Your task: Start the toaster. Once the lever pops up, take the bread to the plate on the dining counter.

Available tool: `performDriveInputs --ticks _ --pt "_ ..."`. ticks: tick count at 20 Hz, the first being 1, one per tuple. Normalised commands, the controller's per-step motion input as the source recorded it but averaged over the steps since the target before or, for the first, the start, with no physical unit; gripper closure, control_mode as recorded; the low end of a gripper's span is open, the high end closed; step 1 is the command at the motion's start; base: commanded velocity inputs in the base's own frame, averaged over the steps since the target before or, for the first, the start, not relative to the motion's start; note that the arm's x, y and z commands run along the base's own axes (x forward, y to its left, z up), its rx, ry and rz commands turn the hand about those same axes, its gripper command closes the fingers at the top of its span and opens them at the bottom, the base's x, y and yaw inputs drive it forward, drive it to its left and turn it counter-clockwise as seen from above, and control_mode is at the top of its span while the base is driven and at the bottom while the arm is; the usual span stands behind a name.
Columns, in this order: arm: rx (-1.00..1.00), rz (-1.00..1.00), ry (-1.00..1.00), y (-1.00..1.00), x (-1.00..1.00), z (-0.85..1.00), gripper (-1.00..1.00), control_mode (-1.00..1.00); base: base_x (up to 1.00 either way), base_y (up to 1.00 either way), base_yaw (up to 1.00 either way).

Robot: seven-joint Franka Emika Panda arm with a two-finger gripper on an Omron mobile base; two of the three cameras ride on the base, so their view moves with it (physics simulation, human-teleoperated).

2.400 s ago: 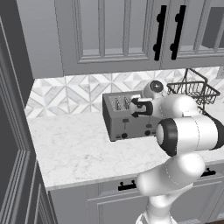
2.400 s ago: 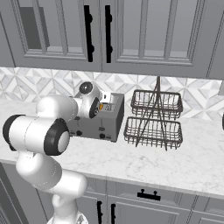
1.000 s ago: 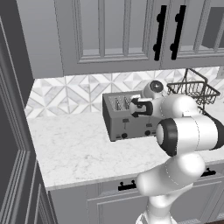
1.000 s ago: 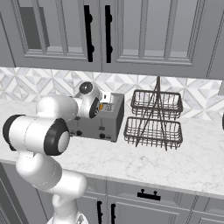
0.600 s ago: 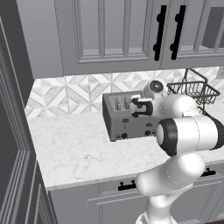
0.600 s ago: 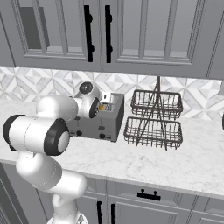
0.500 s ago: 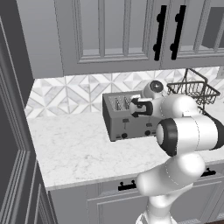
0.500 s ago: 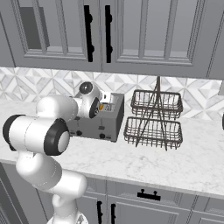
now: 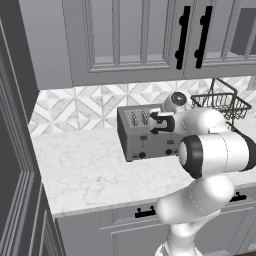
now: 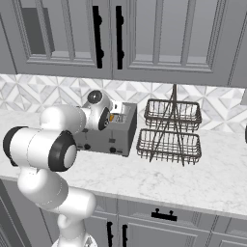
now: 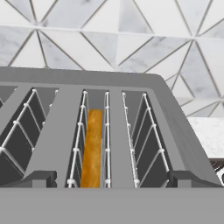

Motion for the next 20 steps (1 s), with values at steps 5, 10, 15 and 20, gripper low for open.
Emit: performDriveInputs --ticks 5,10,15,20 --pt "0.0 0.0 0.0 0.0 0.0 0.0 -1.0 -1.0 0.0 0.0 0.0" --pt "0.0 0.0 0.0 0.0 0.0 0.0 -1.0 -1.0 0.0 0.0 0.0" --pt "0.0 0.0 0.0 0.0 0.0 0.0 -1.0 -1.0 0.0 0.0 0.0" --pt "0.0 0.0 0.0 0.0 0.0 0.0 -1.0 -1.0 0.0 0.0 0.0"
